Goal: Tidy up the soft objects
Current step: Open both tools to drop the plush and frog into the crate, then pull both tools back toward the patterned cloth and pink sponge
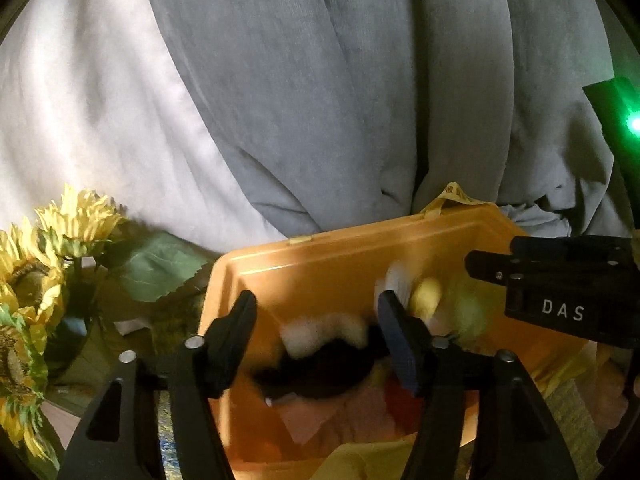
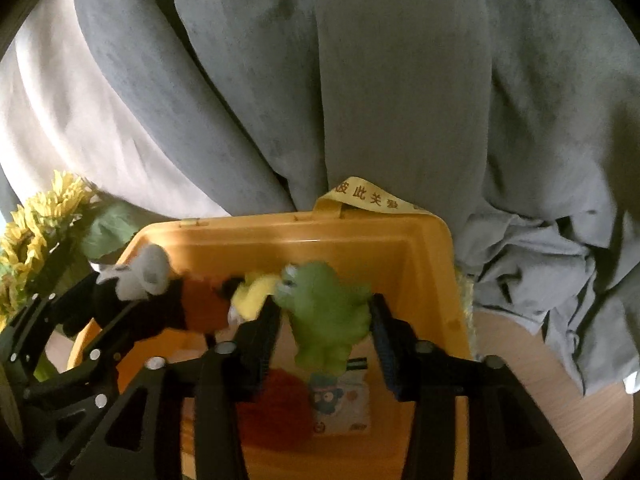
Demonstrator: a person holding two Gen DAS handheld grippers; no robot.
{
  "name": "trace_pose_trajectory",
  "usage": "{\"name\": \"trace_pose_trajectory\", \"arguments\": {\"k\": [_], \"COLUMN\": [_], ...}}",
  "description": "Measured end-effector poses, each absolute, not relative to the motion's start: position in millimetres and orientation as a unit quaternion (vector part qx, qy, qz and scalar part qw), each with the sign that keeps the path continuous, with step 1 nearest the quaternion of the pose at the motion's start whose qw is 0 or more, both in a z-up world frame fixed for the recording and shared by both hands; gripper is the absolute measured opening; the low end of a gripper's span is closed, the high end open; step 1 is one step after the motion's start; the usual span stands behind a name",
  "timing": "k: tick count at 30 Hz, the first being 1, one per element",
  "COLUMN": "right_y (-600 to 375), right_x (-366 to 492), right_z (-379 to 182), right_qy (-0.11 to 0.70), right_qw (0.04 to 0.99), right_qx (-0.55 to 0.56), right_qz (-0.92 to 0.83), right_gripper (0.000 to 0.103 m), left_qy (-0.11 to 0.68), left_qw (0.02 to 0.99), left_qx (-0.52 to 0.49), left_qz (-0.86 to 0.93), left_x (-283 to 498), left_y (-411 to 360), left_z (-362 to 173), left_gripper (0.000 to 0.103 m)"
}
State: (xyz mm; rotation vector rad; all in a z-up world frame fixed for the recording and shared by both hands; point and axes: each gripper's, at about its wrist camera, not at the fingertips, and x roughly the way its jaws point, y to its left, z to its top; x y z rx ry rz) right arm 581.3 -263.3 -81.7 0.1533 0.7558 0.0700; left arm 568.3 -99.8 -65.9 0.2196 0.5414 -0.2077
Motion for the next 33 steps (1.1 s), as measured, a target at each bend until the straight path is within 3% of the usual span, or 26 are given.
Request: {"name": "trace_pose_trajectory", "arguments": {"k": [19,33], "right_y": [-266.1,-262.3], "right_x": [514.0,444.7], "right_z": [-31.8,-22.2], "right_qy": [0.283,0.262], "right_qw": [0.957,0.963], "right_qx": [0.055,0.059], "right_qz": [-0.011,-0.019], "right_gripper": [0.077,0.081], "left_qy": [0.206,0.214], "left_qw": [0.973,0.97], "left_qx": [0.067,0.043], "left_qz": [-0.08,-0.103], "left_x": [503.2,443.4], "left_y": [-80.1,-71.4], "left_z": [-23.8,-24.7], "left_gripper": [0.084,0.085]}}
